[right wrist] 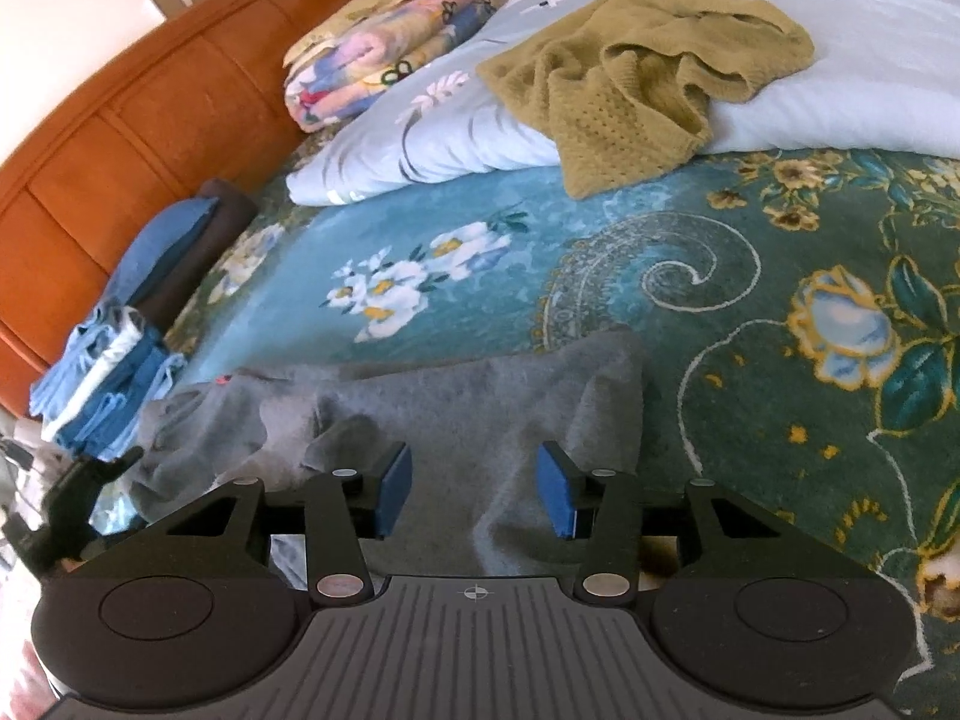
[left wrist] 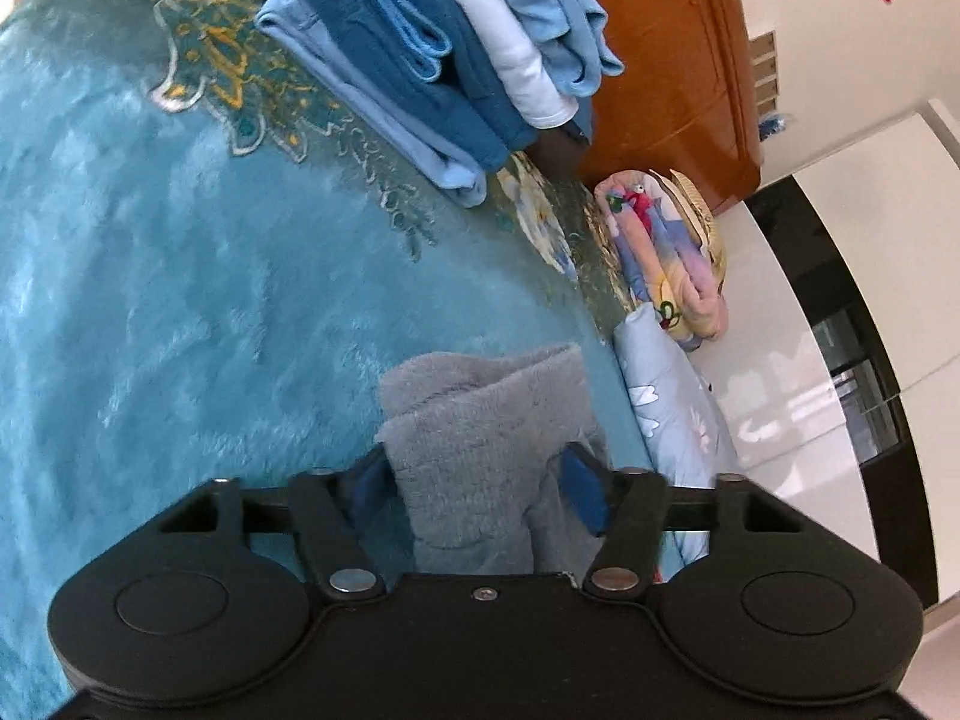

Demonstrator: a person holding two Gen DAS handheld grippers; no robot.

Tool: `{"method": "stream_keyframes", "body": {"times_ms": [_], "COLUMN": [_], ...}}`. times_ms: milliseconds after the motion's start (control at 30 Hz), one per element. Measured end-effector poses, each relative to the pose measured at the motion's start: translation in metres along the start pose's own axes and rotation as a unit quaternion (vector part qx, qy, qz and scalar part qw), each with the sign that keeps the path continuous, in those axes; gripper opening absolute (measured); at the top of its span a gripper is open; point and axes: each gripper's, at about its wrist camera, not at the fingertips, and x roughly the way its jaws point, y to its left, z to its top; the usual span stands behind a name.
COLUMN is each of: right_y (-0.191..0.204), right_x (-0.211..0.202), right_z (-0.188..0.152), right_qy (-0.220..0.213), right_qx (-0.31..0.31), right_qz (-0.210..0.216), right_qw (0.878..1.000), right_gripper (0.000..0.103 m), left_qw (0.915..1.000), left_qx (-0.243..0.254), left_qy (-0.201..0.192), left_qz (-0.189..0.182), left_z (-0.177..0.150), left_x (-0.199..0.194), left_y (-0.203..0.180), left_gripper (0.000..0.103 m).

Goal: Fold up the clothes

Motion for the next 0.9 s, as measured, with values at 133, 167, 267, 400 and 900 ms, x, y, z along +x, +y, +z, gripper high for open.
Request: {"method": "stream_keyframes", "body": {"times_ms": [133, 167, 267, 400, 900], "right_y": [0.000, -0.001, -0.005, -0.016, -0.069], "right_x": [-0.003, -0.005, -0.014, -0.028, -0.064], "right_z": [0.000, 0.000, 0.000, -0.003, -0.021], "right_qy": [-0.003, -0.006, -0.018, -0.031, -0.069], "right_qx": [0.003, 0.005, 0.012, 0.023, 0.081], "right_qz": [0.006, 0.006, 0.010, 0.019, 0.039], "right_qw": [1.000, 1.000, 1.000, 0.999, 0.994], "right_gripper": [0.043, 0.043, 0.043, 0.043, 0.043], "left_qw": [0.9988, 0.9979, 0.9940, 0.9856, 0.8919], "left_qx": [0.045, 0.058, 0.097, 0.148, 0.360], "left_qy": [-0.006, -0.007, -0.012, -0.019, 0.058], "left_qz": [-0.020, -0.028, -0.050, -0.080, -0.267], "left_z": [-0.004, -0.005, -0.009, -0.015, -0.152], "left_x": [-0.012, -0.016, -0.028, -0.043, -0.093], "left_y": [-0.029, -0.038, -0.064, -0.099, -0.258], "left_gripper": [0.021, 0.018, 0.017, 0.017, 0.016]}}
